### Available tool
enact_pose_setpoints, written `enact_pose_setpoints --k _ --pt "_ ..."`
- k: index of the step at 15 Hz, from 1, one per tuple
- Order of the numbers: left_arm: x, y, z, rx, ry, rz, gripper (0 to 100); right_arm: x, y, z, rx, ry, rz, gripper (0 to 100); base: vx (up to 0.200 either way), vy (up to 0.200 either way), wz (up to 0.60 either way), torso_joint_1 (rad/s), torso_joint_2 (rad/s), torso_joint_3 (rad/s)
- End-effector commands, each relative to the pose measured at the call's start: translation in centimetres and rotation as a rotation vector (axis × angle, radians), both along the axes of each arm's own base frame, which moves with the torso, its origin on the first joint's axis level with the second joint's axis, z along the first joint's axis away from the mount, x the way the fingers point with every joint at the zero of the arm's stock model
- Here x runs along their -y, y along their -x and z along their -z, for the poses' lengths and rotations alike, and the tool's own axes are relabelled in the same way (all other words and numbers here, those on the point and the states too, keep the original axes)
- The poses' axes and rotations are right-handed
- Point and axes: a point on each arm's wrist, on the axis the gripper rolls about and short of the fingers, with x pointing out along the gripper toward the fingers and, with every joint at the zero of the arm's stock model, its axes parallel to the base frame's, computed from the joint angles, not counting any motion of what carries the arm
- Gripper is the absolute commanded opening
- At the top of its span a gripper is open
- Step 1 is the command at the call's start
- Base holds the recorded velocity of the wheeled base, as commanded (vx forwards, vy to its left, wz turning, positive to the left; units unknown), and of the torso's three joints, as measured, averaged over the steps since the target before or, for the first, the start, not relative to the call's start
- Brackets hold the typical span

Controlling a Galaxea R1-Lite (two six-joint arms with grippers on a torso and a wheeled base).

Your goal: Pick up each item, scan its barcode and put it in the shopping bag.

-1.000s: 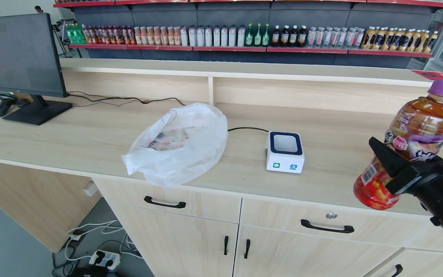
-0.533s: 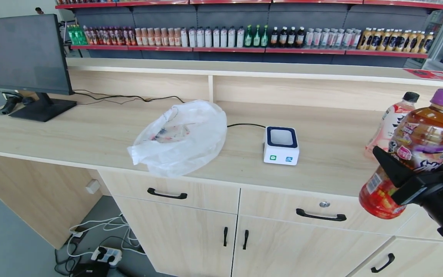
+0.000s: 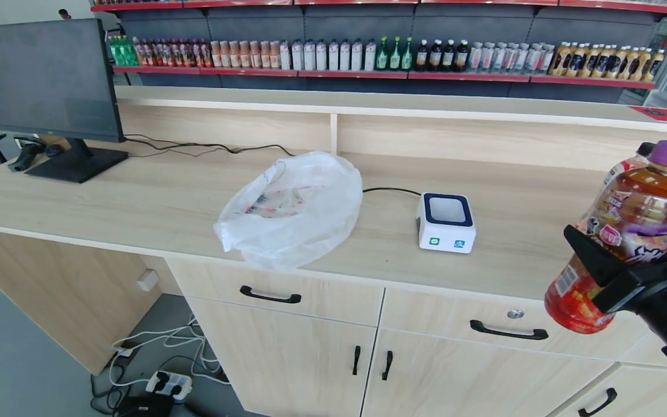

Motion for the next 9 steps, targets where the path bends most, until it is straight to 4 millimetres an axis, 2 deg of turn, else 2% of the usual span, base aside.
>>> enact_pose_setpoints --k 1,9 --pt "0.00 0.00 -0.01 0.001 0.000 0.001 100 0.09 0.21 0.39 -0.018 0.007 0.001 0 0.000 0.200 0.00 0.002 0.00 0.002" --pt "0.00 0.00 -0.01 0.001 0.004 -0.002 100 0.19 0.68 0.31 -0.007 0.028 -0.014 0 0.000 0.200 0.00 -0.001 0.00 0.002"
